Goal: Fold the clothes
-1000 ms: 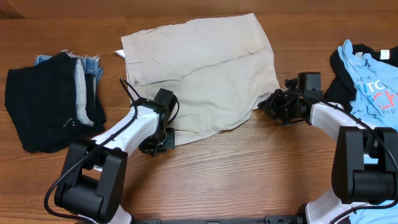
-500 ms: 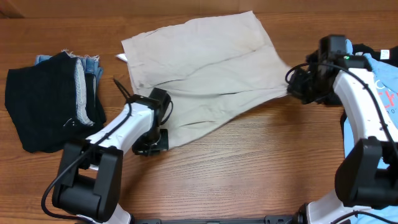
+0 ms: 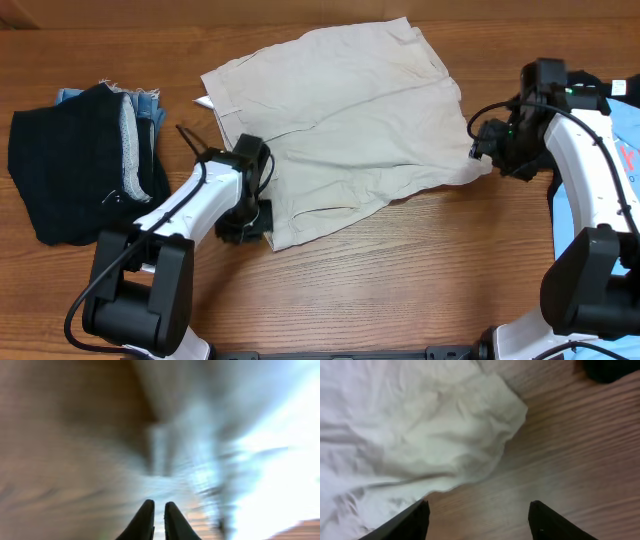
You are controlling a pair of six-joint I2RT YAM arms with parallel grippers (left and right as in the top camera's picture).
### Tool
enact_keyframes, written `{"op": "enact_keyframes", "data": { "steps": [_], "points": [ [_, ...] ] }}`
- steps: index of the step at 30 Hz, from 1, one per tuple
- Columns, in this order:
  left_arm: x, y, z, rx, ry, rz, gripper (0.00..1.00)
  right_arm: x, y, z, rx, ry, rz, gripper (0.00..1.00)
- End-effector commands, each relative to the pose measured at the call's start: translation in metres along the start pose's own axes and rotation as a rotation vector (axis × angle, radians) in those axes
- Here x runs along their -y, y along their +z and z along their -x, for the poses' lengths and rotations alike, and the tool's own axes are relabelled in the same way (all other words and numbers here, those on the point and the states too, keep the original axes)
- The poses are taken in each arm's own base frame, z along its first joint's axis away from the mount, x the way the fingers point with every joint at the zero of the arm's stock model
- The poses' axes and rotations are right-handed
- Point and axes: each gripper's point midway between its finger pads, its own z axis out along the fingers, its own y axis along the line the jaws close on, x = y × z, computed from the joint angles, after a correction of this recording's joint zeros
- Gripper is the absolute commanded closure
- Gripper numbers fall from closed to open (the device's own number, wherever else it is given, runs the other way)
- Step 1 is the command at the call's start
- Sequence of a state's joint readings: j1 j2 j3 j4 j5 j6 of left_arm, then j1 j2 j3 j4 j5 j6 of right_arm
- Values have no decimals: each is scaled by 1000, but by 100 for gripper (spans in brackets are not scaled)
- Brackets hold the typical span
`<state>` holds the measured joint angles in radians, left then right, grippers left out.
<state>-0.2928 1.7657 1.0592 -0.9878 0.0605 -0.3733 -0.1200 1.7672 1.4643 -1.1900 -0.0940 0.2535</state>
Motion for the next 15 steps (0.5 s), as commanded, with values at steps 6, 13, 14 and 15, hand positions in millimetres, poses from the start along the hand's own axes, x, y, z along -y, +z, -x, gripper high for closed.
{"op": "enact_keyframes", "data": {
  "steps": [6, 13, 14, 15],
  "points": [
    [42, -22, 41, 171, 102, -157, 58, -4, -5, 7, 23, 17, 35, 32],
    [46, -8, 48, 164, 99, -164, 58, -4, -5, 8, 26, 17, 36, 32],
    [47, -3, 46, 143, 99, -169, 59, -4, -5, 8, 27, 17, 36, 32],
    [49, 3, 44, 120, 98, -175, 59, -4, -5, 8, 26, 17, 36, 32]
  ]
}}
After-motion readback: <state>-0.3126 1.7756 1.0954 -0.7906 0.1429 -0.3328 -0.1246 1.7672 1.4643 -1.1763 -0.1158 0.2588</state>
